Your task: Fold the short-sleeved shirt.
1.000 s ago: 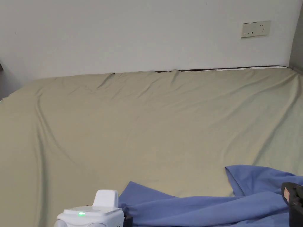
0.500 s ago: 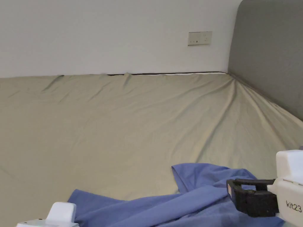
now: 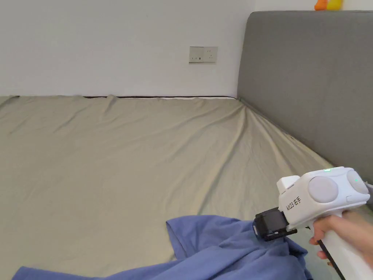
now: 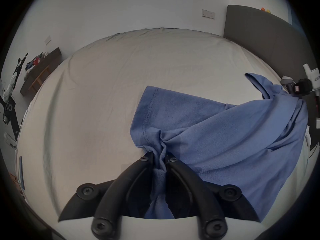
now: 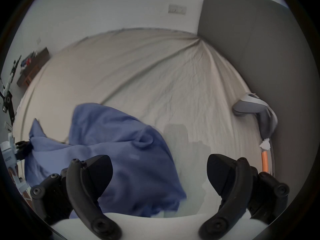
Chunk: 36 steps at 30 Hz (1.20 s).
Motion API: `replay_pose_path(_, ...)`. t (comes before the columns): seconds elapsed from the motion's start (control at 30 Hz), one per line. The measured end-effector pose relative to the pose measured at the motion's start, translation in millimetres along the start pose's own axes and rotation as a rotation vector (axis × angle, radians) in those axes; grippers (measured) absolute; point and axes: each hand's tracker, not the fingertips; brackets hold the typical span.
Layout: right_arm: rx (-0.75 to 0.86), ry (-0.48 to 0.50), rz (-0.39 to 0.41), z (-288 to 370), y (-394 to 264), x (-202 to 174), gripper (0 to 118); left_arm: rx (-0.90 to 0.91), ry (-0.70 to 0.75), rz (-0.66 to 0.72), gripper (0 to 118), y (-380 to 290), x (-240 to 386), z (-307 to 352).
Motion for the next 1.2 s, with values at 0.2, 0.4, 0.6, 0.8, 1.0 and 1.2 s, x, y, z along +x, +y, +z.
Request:
replay_pose_path(0.2,-0.037,0.059,-0.092,-56,15,0,77,0.012,0.007,-0.004,10,-2,5,0)
replay_pose_path(0.4,0.105,0.125,-0.023,-36,-7,-14,10,0.068,-0.022,0.074,10,-7,-3,-1)
replay_pose_path(0.6,0.305,0.054,-0.054,25,-23,-20,9,0.020,-0.056,0.120,9,24,-14,6)
replay_pose_path(0.8,0.588,0.116,-0.146,142,-27,-15,9,0.172,-0.188,0.246,8,65,-38,61)
replay_pose_path(1.0,0.851,0.038,-0.107,271,-21,-24,9,0.411,-0.162,0.206,8,118,-46,181)
replay_pose_path(1.2,1.061,-0.013,-0.046,387,-20,-32,9,0.738,0.031,0.115,7,161,-52,339)
